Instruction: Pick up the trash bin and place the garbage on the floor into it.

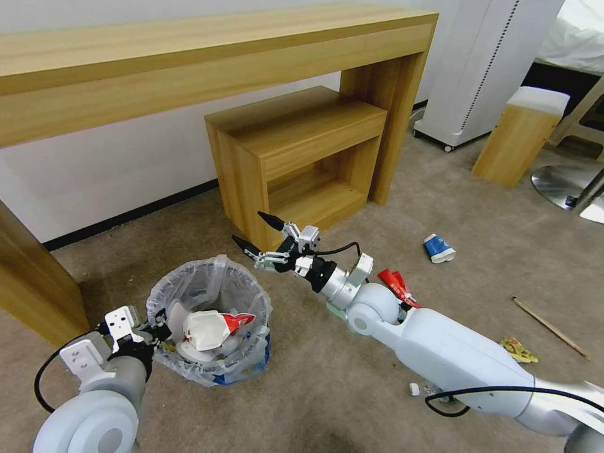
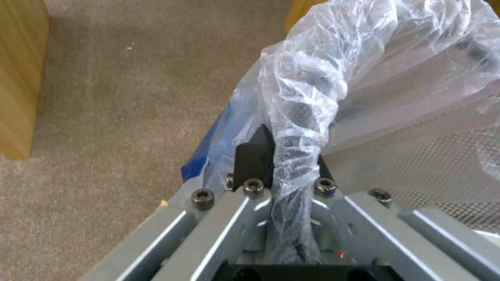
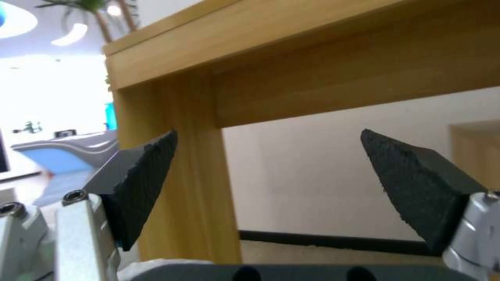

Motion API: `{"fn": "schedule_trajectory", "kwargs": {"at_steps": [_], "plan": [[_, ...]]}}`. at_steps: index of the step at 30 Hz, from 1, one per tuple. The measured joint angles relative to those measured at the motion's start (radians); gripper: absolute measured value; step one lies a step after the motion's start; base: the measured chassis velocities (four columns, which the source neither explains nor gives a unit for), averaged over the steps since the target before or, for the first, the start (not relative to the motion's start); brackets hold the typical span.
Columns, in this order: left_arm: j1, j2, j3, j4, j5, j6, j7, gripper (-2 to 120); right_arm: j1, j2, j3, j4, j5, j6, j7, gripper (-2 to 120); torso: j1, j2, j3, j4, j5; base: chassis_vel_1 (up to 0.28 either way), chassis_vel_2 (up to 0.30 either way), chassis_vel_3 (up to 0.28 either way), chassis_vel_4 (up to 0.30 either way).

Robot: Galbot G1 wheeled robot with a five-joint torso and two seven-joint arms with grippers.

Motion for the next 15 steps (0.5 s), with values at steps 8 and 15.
{"fn": "schedule_trajectory", "kwargs": {"at_steps": [8,15], "plan": [[0.0,0.006,-0.009,0.0,0.0,0.0,0.0,1,-0.035,-0.018,0.054,0.018,-0.009,-0.038,0.079,93,0.0,0.0,0.0,0.0,0.0001,0.0,0.0,0.0,0.0],[-0.007,0.017,-0.015,0.008,-0.003,-0.002,-0.002,1,-0.147,-0.106,0.197,0.084,-0.036,-0.119,0.245,98,0.0,0.0,0.0,-0.0001,0.0004,0.0,0.0,0.0,0.0]]}}
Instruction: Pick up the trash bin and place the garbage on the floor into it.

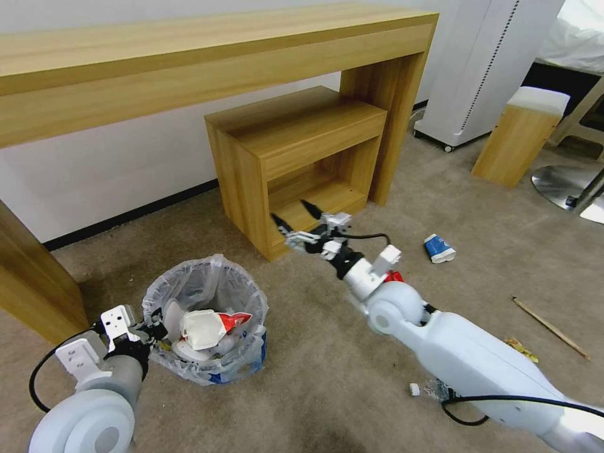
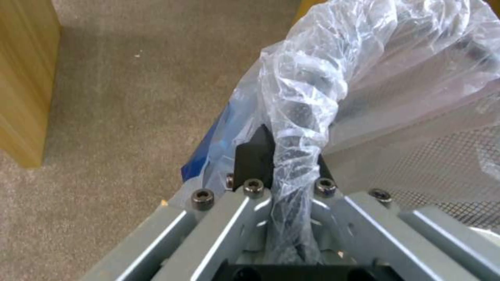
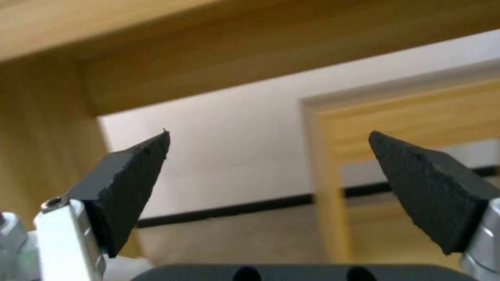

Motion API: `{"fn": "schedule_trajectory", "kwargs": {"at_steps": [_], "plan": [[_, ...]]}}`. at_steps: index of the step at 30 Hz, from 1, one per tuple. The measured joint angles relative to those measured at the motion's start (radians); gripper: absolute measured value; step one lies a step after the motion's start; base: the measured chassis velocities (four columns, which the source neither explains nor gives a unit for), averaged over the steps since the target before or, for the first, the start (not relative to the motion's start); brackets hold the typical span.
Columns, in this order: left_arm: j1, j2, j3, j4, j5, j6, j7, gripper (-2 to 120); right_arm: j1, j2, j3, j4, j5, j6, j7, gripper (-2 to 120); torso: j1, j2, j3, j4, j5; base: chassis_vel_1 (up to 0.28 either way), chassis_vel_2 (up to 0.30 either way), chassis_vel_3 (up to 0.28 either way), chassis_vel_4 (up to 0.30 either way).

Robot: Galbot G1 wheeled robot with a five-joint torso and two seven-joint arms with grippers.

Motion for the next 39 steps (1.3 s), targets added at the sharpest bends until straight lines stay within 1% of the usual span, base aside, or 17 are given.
{"fn": "schedule_trajectory", "kwargs": {"at_steps": [1,4,5,9,10,13,14,17,22,23,25,27,30,34,36,37,39], "plan": [[0.0,0.0,0.0,0.0,0.0,0.0,0.0,1,0.0,0.0,0.0,0.0,0.0,0.0,0.0,98,0.0,0.0,0.0,0.0,0.0,0.0,0.0,0.0,0.0],[-0.008,0.006,0.003,0.01,0.0,0.0,0.0,1,-0.096,-0.074,0.095,0.034,-0.028,-0.032,0.062,99,0.0,0.0,0.0,0.0001,-0.0001,0.0,0.0,0.0,0.0],[-0.008,0.006,0.003,0.01,0.0,0.0,0.0,1,-0.096,-0.074,0.095,0.034,-0.028,-0.032,0.062,99,0.0,0.0,0.0,0.0001,-0.0001,0.0,0.0,0.0,0.0],[-0.017,0.022,0.007,0.022,-0.003,-0.001,0.0,1,-0.277,-0.192,0.251,0.078,-0.044,-0.082,0.113,100,0.0,0.0,0.0,-0.0002,-0.0003,0.0,0.0,0.0,0.0],[-0.017,0.022,0.007,0.022,-0.003,-0.001,0.0,1,-0.277,-0.192,0.251,0.078,-0.044,-0.082,0.113,100,0.0,0.0,0.0,-0.0002,-0.0003,0.0,0.0,0.0,0.0],[-0.022,0.026,0.012,0.029,-0.006,-0.001,0.0,1,-0.374,-0.242,0.345,0.105,-0.062,-0.121,0.164,100,0.0,0.0,0.0,0.0,-0.0003,0.0,0.0,0.0,0.0],[-0.022,0.026,0.012,0.029,-0.006,-0.001,0.0,1,-0.374,-0.242,0.345,0.105,-0.062,-0.121,0.164,100,0.0,0.0,0.0,0.0,-0.0003,0.0,0.0,0.0,0.0],[-0.023,0.03,0.015,0.033,-0.008,-0.002,0.002,1,-0.467,-0.272,0.432,0.13,-0.073,-0.158,0.207,100,0.0,0.0,0.0,-0.0001,-0.0003,0.0,0.0,0.0,0.0],[-0.026,0.037,0.016,0.034,-0.01,-0.003,0.002,1,-0.538,-0.288,0.48,0.149,-0.09,-0.175,0.241,100,0.0,0.0,0.0,0.0,-0.0002,0.0,0.0,0.0,0.0],[-0.028,0.04,0.017,0.037,-0.013,-0.003,0.002,1,-0.582,-0.294,0.508,0.163,-0.103,-0.201,0.276,98,0.0,0.0,0.0,0.0,-0.0002,0.0,0.0,0.0,0.0],[-0.03,0.044,0.019,0.042,-0.014,-0.005,0.005,1,-0.644,-0.306,0.547,0.181,-0.123,-0.236,0.306,96,0.0,0.0,0.0,0.0,-0.0003,0.0,0.0,0.0,0.0],[-0.031,0.045,0.02,0.045,-0.014,-0.005,0.006,1,-0.667,-0.312,0.56,0.186,-0.134,-0.248,0.314,94,0.0,0.0,0.0,-0.0002,-0.0003,0.0,0.0,0.0,0.0],[-0.035,0.046,0.025,0.051,-0.014,-0.006,0.01,1,-0.695,-0.326,0.575,0.188,-0.148,-0.256,0.318,93,0.0,0.0,0.0,-0.0002,-0.0004,0.0,0.0,0.0,0.0],[-0.038,0.047,0.032,0.056,-0.014,-0.008,0.016,1,-0.712,-0.363,0.577,0.163,-0.19,-0.226,0.266,95,0.0,0.0,0.0,0.0,-0.0003,0.0,0.0,0.0,0.0],[-0.038,0.05,0.032,0.058,-0.013,-0.009,0.02,1,-0.721,-0.393,0.577,0.134,-0.229,-0.182,0.209,97,0.0,0.0,0.0,0.0001,-0.0002,0.0,0.0,0.0,0.0],[-0.038,0.05,0.032,0.058,-0.013,-0.009,0.02,1,-0.721,-0.393,0.577,0.134,-0.229,-0.182,0.209,97,0.0,0.0,0.0,0.0001,-0.0002,0.0,0.0,0.0,0.0],[-0.037,0.056,0.032,0.061,-0.013,-0.01,0.022,1,-0.746,-0.434,0.585,0.088,-0.301,-0.109,0.112,98,0.0,0.0,0.0,0.0001,-0.0003,0.0,0.0,0.0,0.0]]}}
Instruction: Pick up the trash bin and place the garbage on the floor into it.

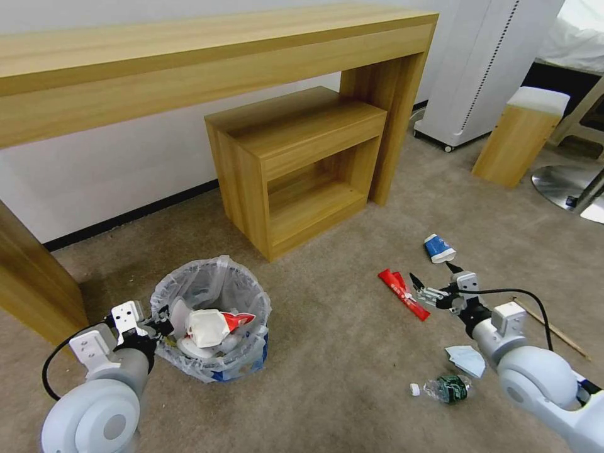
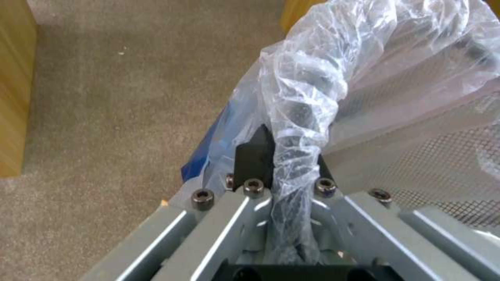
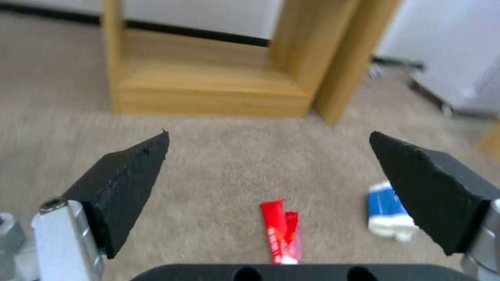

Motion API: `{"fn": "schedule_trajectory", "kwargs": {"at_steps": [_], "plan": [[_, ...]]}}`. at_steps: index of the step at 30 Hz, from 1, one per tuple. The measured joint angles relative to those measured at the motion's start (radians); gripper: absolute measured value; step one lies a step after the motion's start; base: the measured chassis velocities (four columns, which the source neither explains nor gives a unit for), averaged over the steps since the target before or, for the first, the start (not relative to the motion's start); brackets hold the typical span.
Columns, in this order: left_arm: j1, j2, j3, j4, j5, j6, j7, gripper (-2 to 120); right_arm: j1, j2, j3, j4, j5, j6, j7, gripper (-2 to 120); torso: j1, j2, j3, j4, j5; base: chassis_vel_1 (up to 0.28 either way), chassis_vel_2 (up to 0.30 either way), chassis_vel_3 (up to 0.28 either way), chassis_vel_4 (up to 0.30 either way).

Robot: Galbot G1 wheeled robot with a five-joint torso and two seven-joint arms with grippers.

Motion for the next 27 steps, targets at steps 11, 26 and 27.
{"fn": "schedule_trajectory", "kwargs": {"at_steps": [11,26,27], "plan": [[0.002,0.005,0.006,0.011,0.007,-0.003,0.005,1,-0.053,-0.126,-0.009,-0.118,-0.149,0.204,-0.254,96,0.0,0.0,0.0,-0.0001,0.0,0.0,0.0,0.0,0.0],[0.008,-0.01,-0.01,0.025,0.021,-0.011,0.012,1,-0.059,-0.25,-0.016,-0.241,-0.304,0.415,-0.478,97,0.0,0.0,0.0,-0.0001,0.0001,0.0,0.0,0.0,0.0],[0.008,-0.01,-0.01,0.025,0.021,-0.011,0.012,1,-0.059,-0.25,-0.016,-0.241,-0.304,0.415,-0.478,97,0.0,0.0,0.0,-0.0001,0.0001,0.0,0.0,0.0,0.0]]}}
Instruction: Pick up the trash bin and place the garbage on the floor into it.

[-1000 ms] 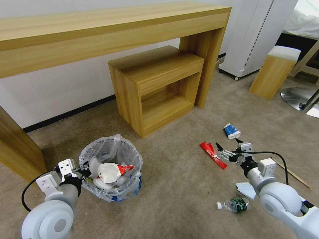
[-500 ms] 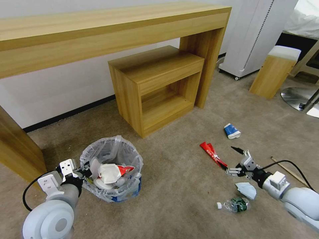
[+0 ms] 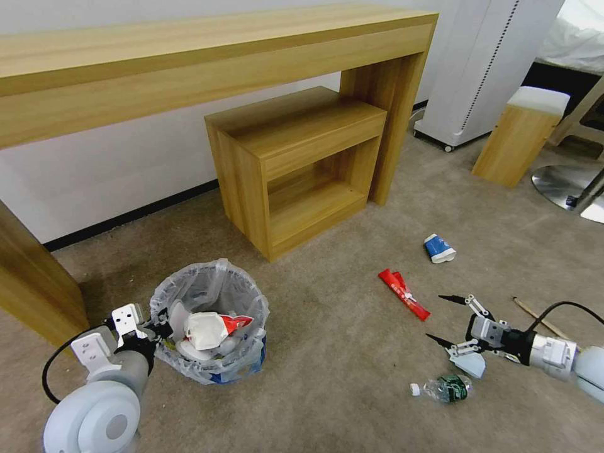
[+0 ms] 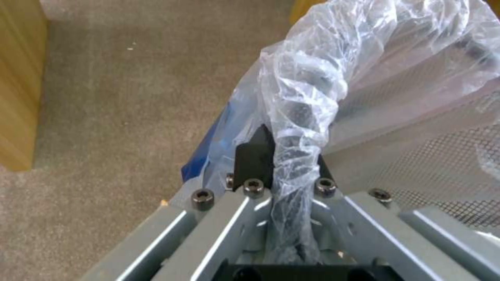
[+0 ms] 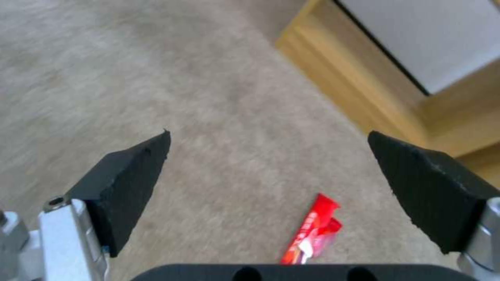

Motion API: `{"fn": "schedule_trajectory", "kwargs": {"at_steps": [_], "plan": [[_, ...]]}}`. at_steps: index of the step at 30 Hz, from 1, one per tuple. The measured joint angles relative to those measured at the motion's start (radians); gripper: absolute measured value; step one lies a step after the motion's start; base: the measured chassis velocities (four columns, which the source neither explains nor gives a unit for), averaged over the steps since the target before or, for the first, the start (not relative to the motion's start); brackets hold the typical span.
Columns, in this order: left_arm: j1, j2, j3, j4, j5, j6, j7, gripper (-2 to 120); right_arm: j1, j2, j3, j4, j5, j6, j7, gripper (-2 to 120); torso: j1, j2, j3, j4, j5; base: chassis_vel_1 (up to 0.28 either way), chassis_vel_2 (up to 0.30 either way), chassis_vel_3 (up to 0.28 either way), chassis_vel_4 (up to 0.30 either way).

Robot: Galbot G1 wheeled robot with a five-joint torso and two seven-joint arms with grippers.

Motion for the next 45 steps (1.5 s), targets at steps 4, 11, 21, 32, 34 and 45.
{"fn": "schedule_trajectory", "kwargs": {"at_steps": [4,11,21,32,34,45], "plan": [[0.0,-0.003,-0.005,0.005,0.002,-0.002,0.002,1,-0.017,-0.038,-0.002,-0.031,-0.009,0.037,-0.036,97,0.0,0.0,0.0,0.0,-0.0002,0.0,0.0,0.0,0.0],[-0.004,-0.005,-0.01,0.01,0.006,-0.004,0.002,1,-0.011,-0.068,-0.028,-0.073,-0.015,0.08,-0.109,97,0.0,0.0,0.0,0.0,-0.0001,0.0,0.0,0.0,0.0],[-0.018,0.006,-0.016,0.035,0.006,-0.008,0.001,1,-0.007,-0.097,-0.039,-0.105,0.007,0.128,-0.224,97,0.0,0.0,0.0,0.0,-0.0002,0.0,0.0,0.0,0.0],[-0.035,0.001,-0.004,0.06,0.01,-0.012,0.005,1,0.012,-0.078,-0.11,-0.124,-0.018,0.112,-0.212,95,0.0,0.0,0.0,0.0,-0.0003,0.0,0.0,0.0,0.0],[-0.039,0.001,-0.003,0.062,0.01,-0.012,0.006,1,0.019,-0.068,-0.126,-0.137,-0.025,0.11,-0.208,95,0.0,0.0,0.0,0.0,0.0,0.0,0.0,0.0,0.0],[-0.041,-0.005,0.002,0.063,0.01,-0.012,0.006,1,0.04,-0.033,-0.165,-0.176,-0.042,0.091,-0.202,93,0.0,0.0,0.0,0.0,-0.0001,0.0,0.0,0.0,0.0]]}}
